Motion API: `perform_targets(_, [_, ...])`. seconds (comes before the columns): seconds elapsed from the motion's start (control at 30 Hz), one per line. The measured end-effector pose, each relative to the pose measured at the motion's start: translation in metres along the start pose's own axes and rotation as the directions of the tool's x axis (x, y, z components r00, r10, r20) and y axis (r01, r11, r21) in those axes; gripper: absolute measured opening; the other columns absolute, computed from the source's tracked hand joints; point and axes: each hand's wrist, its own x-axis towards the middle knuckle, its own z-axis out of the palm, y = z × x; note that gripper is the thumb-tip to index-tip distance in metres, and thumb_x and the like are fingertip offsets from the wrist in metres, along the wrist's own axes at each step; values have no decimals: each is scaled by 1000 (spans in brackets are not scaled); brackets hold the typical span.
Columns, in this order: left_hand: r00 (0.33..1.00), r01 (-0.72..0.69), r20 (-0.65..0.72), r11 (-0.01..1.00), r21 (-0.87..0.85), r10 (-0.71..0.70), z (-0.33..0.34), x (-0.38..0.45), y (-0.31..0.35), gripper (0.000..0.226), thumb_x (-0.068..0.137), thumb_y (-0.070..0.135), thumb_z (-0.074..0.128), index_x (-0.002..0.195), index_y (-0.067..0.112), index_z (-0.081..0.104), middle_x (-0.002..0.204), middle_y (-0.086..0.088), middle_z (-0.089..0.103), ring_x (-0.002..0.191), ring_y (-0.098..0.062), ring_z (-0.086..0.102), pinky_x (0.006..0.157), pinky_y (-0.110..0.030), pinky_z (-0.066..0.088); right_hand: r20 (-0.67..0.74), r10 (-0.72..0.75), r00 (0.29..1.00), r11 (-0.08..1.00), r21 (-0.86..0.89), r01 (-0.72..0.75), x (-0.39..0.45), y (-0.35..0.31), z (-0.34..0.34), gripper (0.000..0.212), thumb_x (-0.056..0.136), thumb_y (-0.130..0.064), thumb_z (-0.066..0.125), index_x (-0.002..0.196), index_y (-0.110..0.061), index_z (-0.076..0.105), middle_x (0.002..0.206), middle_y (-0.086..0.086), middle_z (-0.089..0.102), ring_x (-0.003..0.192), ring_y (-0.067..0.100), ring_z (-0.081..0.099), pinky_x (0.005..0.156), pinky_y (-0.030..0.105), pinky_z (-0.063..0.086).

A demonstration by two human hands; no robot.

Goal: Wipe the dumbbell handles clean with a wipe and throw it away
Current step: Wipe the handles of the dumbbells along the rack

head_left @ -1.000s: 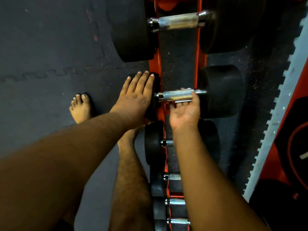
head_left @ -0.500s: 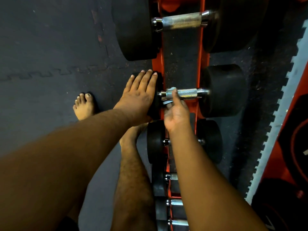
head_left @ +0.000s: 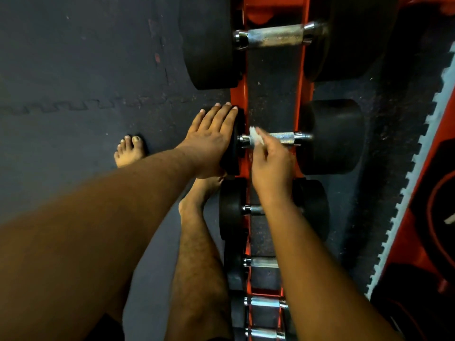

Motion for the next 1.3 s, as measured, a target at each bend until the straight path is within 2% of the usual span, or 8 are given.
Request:
perform_targets(0.13, [1000,9,10,1000,-5,-9,-2,0,3,145,69,56,86,159,14,-18,170,-9,-15,156,-26,-16,126,-45,-11,244,-298,923,711,-589,385,36,15,10,49,98,-10,49,147,-17,48,151,5,50,146,21,37,124,50,14])
perform_targets(0.33, [1000,21,-8,1000,-6,-21,-1,0,2,149,65,59,88,159,15,-18,170,-7,-13,156,-26,-15,125,-44,-11,354,-389,850,420,-754,506,1,61,8,72,97,-18,45,161,-13,12,168,9,10,156,26,2,120,66,5])
perform_targets(0.43, [1000,12,-22,1000,15,-11,1,0,1,151,62,60,89,159,14,-17,170,-8,-13,156,-26,-15,123,-43,-12,133,-311,941,514,-809,284,12,66,-1,72,100,-26,51,159,-9,15,167,16,12,155,33,4,123,61,7])
perform_targets(0.6, [1000,1,-30,1000,17,0,1,-1,-1,151,62,61,89,160,12,-15,170,-10,-12,156,-27,-13,123,-42,-12,373,-417,829,352,-774,526,14,58,17,68,98,-22,49,157,-6,18,163,19,22,154,36,12,122,61,4])
perform_targets(0.73, [999,-1,-47,1000,29,2,1,-2,-1,151,61,60,90,161,10,-12,170,-11,-10,157,-28,-10,124,-43,-10,168,-306,937,450,-842,298,25,61,-7,66,93,-7,51,153,-2,26,159,23,29,152,39,18,123,58,14])
perform_targets(1.1, [995,7,-104,1000,4,-6,6,-12,8,140,71,52,86,161,10,-12,170,-13,-10,157,-29,-11,125,-45,-8,463,-382,800,330,-740,586,17,31,6,59,96,-10,26,155,-6,28,160,14,34,151,27,27,125,48,17])
perform_targets(1.17, [986,9,-167,1000,4,-8,17,-23,11,126,83,50,78,161,9,-12,170,-13,-12,156,-29,-13,124,-46,-7,485,-379,788,356,-710,608,0,40,0,65,92,-11,14,154,-7,33,160,13,35,151,26,28,124,48,17])
perform_targets(1.3, [962,-87,-255,995,49,97,56,-66,24,103,95,34,63,161,9,-11,168,-13,-20,155,-28,-19,126,-44,-7,332,-342,879,579,-662,475,-52,86,-3,53,92,-4,50,145,-8,51,148,14,52,140,29,46,119,50,30])
